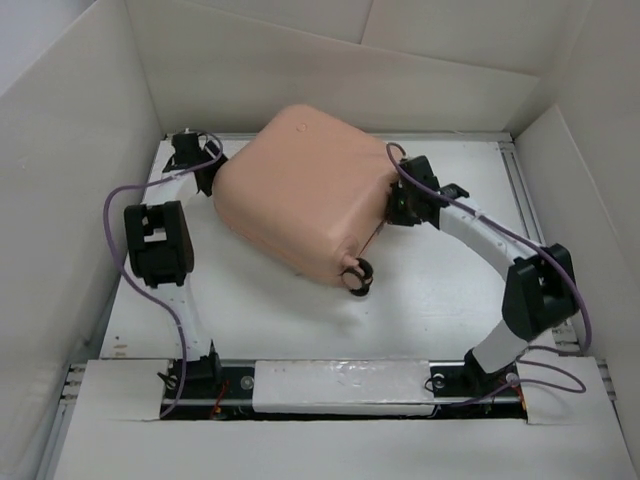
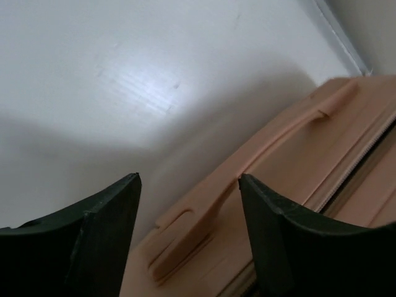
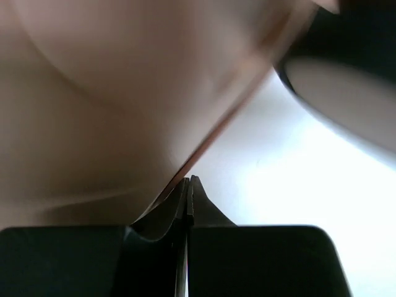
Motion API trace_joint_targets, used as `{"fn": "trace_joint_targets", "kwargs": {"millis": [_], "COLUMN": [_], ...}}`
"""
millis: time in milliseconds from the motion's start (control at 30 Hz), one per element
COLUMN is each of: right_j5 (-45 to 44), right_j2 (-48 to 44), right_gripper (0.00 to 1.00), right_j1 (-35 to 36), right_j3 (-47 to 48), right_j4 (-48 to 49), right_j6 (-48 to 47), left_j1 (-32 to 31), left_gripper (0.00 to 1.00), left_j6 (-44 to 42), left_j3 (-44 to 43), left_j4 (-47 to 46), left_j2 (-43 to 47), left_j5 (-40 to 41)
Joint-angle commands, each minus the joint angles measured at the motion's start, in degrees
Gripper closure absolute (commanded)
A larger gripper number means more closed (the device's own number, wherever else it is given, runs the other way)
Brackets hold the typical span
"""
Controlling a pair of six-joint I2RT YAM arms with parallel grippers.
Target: Pack the luggage
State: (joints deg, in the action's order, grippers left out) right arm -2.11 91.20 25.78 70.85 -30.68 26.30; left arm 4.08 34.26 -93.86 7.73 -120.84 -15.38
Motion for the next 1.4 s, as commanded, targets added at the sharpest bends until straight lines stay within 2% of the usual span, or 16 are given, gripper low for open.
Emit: {"fn": "trace_joint_targets", "kwargs": {"millis": [0,167,333,500,633,700,733,833,867,967,1000,1067,1100,1200,1300,1367], "right_j5": [1.32,4.91,10.19,16.25,17.93,19.15,19.16,19.78,20.65,22.24,20.76,18.3,17.76,13.9,8.81,6.17], "right_j2": [5.74,12.84,20.15,28.15,26.08,20.63,17.12,0.95,-6.4,-15.67,-21.01,-25.78,-29.64,-34.32,-40.03,-42.24], "right_gripper": [1.0,1.0,0.97,0.94,0.85,0.78,0.72,0.65,0.62,0.6,0.6,0.66,0.79,0.98,1.0,0.93], "right_j1": [0.85,-0.29,-1.69,-3.46,-4.6,-4.6,-4.08,-1.09,-0.13,5.4,7.42,13.22,14.98,21.14,26.42,29.74], "right_j3": [8.77,20.54,33.98,56.87,63.62,58.47,49.21,28.3,23.85,9.08,5.48,-5.47,-9.03,-18.71,-25.38,-27.51], "right_j4": [17.66,17.5,12.49,0.92,-3.24,-2.21,1.2,7.45,10.08,10.9,10.9,12.21,13.87,15.64,20.74,21.45], "right_j6": [-0.99,-0.46,-0.99,-0.99,-0.99,-1.78,-1.78,-3.28,-3.8,-5.73,-5.74,-4.61,-3.29,4.26,9.81,11.31], "left_j1": [-6.09,-6.1,-6.63,-6.63,-6.63,-6.63,-6.63,-6.63,-6.63,-6.63,-6.63,-6.63,-6.63,-6.63,-6.63,-6.63], "left_gripper": [0.4,0.61,0.59,0.52,0.51,0.51,0.51,0.55,0.64,0.88,1.0,1.0,1.0,0.9,0.82,0.79], "left_j6": [-3.76,-4.82,-4.82,-5.87,-5.87,-4.82,-4.82,-4.11,-4.11,-4.82,-5.34,-5.95,-5.96,-7.36,-8.07,-7.37], "left_j3": [17.06,35.92,50.68,50.28,44.05,42.02,41.31,40.6,39.91,41.65,42.7,46.39,47.62,50.26,52.02,53.6], "left_j4": [2.48,2.46,7.46,16.16,25.12,29.17,29.19,30.42,30.42,30.42,30.42,29.63,29.11,26.74,25.94,24.54], "left_j2": [13.23,30.78,46.19,60.42,65.63,66.69,67.83,68.37,68.37,68.37,68.97,68.98,69.68,69.68,69.16,69.16], "left_j5": [-12.31,-13.36,-15.21,-15.56,-6.8,0.41,2.26,5.97,5.97,5.97,5.97,4.31,3.35,-3.42,-8.61,-12.19]}}
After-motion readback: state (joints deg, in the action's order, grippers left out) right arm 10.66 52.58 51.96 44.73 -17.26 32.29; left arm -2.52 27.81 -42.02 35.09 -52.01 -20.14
